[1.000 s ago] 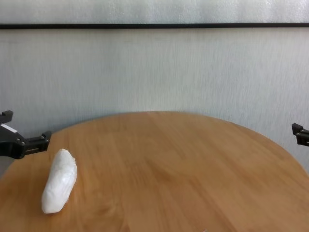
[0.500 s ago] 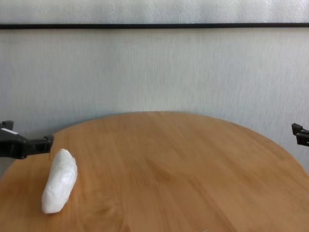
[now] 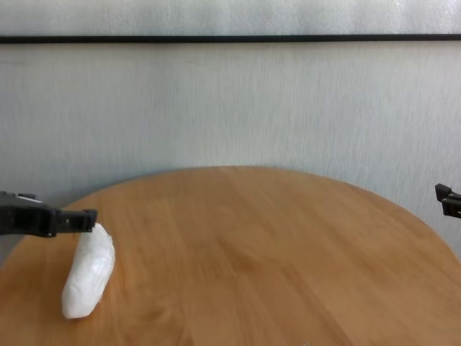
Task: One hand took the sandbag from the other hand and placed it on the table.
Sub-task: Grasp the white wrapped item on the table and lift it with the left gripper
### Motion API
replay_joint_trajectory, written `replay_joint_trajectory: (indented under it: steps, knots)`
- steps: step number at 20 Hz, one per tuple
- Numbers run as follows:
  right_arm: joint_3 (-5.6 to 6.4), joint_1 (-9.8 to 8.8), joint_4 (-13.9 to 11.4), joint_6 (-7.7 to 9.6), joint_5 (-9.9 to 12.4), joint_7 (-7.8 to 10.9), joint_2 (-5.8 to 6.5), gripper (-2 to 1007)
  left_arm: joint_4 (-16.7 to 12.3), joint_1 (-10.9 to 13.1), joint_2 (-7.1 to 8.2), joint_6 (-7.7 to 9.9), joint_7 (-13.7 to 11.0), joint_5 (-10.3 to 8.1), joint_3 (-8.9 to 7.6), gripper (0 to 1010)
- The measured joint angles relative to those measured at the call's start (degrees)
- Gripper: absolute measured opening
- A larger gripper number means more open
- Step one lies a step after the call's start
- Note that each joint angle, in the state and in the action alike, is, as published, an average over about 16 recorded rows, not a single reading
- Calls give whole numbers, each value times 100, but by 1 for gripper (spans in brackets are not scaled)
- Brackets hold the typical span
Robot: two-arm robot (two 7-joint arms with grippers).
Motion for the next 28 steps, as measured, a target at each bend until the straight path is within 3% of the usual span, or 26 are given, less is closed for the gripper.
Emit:
replay_joint_trajectory:
  steps: [6,14,22,28]
  knots:
    - [0,0,0,0,0,0,0,1005,-225,6,-126,665,184,3,-27,999]
    - [0,0,0,0,0,0,0,1005,-260,-42,-388,1305,431,49,-59,999]
    - [0,0,0,0,0,0,0,1005,-106,-132,-614,1620,451,54,-69,999]
    - [0,0,0,0,0,0,0,1005,83,-245,-710,1650,403,164,-16,999]
